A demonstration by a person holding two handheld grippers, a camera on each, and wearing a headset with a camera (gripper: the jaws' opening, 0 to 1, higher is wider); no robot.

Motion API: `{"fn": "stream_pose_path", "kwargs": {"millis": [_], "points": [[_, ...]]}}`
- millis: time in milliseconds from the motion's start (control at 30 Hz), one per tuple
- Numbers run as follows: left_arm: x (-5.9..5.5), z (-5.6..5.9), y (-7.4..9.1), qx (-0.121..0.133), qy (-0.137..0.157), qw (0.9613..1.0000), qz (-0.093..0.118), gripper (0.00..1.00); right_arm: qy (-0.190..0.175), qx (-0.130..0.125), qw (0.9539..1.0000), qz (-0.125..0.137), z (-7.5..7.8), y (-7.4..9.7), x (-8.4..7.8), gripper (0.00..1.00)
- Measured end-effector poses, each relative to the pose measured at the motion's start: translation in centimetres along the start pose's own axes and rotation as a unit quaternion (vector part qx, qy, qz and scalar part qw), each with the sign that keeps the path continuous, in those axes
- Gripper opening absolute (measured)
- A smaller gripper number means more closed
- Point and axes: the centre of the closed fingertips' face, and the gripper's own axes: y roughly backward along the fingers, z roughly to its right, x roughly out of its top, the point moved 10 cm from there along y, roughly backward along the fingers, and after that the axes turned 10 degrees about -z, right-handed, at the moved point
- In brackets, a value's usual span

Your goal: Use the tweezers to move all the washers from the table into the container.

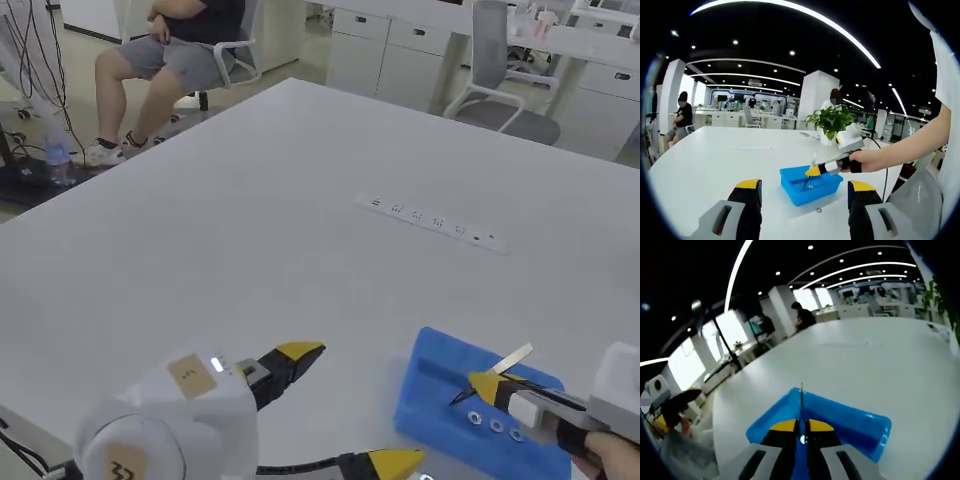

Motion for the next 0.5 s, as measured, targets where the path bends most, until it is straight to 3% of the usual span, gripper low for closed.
{"fn": "stream_pose_path", "kwargs": {"millis": [200, 333, 433, 500], "points": [[0.11, 0.02, 0.04, -0.004, 0.007, 0.9999, 0.009, 0.73, 0.029, 0.0, 0.9995, -0.011, -0.09, -0.02, 0.12, 0.04], [0.03, 0.04, -0.01, -0.004, 0.005, 1.0, 0.003, 0.73, 0.038, -0.005, 0.9992, -0.012, -0.08, -0.05, 0.09, 0.04], [0.02, 0.04, 0.0, -0.002, 0.004, 1.0, 0.002, 0.73, 0.03, 0.004, 0.9995, -0.004, -0.45, 0.33, 0.03, 0.04], [0.03, 0.01, 0.03, -0.001, 0.005, 1.0, 0.004, 0.73, 0.02, 0.013, 0.9996, 0.016, -0.89, 0.94, 0.11, 0.04]]}}
